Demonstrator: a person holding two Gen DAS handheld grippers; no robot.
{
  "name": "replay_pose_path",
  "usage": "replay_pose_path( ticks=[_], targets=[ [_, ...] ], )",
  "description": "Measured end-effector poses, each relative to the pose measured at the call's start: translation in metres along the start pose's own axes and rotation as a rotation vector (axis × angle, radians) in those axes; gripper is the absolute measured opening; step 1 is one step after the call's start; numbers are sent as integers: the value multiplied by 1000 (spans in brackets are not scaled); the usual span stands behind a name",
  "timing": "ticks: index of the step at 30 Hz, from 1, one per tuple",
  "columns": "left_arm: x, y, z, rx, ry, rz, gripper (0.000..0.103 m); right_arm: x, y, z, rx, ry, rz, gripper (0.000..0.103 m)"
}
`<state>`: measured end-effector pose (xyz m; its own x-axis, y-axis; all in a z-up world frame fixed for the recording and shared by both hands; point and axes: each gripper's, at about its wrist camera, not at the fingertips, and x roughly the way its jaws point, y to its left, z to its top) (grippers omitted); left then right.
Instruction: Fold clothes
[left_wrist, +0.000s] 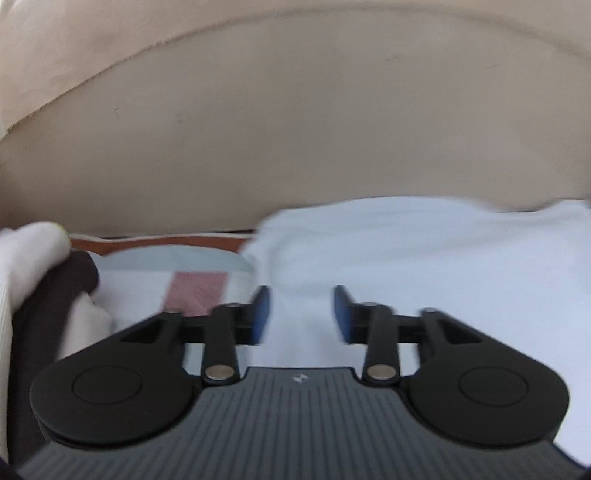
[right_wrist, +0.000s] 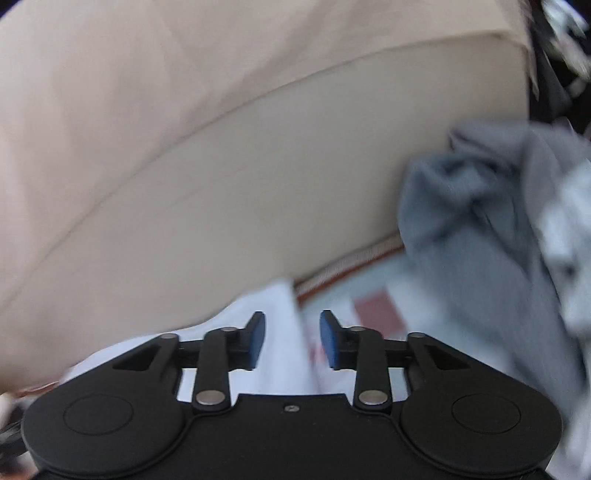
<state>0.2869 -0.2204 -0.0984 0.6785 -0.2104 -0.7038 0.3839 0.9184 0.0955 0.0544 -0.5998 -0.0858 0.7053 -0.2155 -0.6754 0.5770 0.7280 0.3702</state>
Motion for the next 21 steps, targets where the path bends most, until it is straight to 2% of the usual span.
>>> replay_pose_path(
  ticks=[3,5,7,9,10,14,17,21],
  targets=[
    [-42,-18,-18,31,24,-183,42,-54,-35,-41,11,70,-31,43],
    [-68,-36,-36,46,69,-324,42,-89,-59,-68,18,116,-52,45],
    [-91,-61,-51,76,109,-458,42,-125,-83,-95,26,163,-73,48],
    [-115,-92,-64,122,138,-573,42,-161,-106,-122,33,209,-94,55],
    [-127,-108,-72,158,123,-604,40,-178,-118,-135,40,232,-103,55],
    [-168,-168,-105,311,80,-679,34,-184,-176,-176,464,243,-21,56],
    [-186,-196,-119,365,144,-731,27,-189,-219,-206,779,246,41,56],
    [-203,-206,-129,402,130,-730,27,-188,-215,-209,760,230,-93,58]
  ],
)
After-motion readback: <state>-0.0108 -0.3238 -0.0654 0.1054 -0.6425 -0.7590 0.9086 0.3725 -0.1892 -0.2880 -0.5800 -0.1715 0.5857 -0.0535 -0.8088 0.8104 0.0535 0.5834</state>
